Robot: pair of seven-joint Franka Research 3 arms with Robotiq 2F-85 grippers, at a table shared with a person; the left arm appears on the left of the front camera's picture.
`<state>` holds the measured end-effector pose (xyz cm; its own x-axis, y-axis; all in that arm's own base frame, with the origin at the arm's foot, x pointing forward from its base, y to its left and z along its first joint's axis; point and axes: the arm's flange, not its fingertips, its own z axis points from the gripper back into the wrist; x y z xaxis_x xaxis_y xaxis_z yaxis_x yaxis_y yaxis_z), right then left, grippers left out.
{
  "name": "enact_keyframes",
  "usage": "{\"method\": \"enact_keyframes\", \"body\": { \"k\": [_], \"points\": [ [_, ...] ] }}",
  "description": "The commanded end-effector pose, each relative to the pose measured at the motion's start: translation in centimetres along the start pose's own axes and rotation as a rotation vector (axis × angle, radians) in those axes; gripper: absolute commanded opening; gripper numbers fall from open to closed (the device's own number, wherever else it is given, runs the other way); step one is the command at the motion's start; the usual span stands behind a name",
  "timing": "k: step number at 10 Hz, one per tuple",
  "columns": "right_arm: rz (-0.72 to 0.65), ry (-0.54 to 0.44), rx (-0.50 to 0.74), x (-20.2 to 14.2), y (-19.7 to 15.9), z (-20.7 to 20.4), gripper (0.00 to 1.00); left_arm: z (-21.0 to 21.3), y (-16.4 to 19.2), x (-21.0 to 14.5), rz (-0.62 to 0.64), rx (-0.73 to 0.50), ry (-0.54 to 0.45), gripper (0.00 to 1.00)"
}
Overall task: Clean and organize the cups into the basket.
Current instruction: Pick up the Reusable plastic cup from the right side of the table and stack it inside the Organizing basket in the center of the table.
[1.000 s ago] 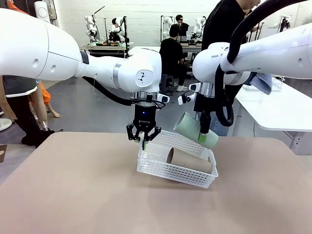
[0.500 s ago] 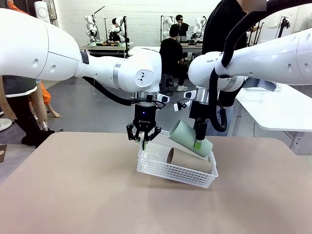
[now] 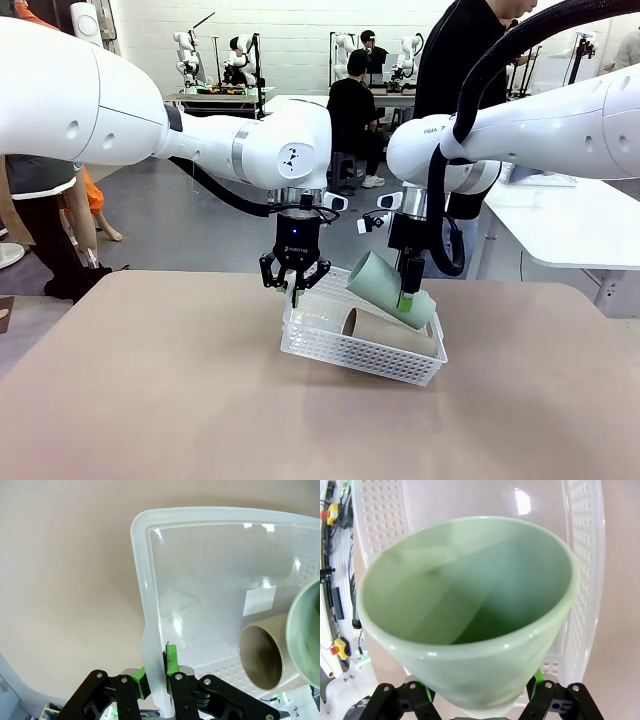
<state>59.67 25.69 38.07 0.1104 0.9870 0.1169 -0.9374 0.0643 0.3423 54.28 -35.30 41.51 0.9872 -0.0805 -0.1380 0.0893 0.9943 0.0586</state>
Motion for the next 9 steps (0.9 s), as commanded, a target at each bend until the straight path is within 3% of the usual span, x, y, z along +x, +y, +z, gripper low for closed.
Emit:
{"method": "enact_keyframes", "body": {
  "k": [1,5,7,9],
  "points": [
    [0.028,-0.006,-0.037,-0.55,-1.02,-0.76,0.82,0.11,0.11,-0.1,0.0,0.0,-0.001,0.0],
    [0.036,-0.015,-0.062,-0.69,-1.59,-1.27,0.84,0.11,0.11,-0.1,0.0,0.0,-0.001,0.0],
    [0.031,-0.02,-0.053,-0.82,-1.64,-1.1,1.0,0.11,0.11,-0.1,0.0,0.0,-0.001,0.0],
    [0.036,-0.023,-0.05,-0.69,-1.72,-1.34,1.0,0.11,0.11,-0.1,0.0,0.0,-0.001,0.0]
  ]
}}
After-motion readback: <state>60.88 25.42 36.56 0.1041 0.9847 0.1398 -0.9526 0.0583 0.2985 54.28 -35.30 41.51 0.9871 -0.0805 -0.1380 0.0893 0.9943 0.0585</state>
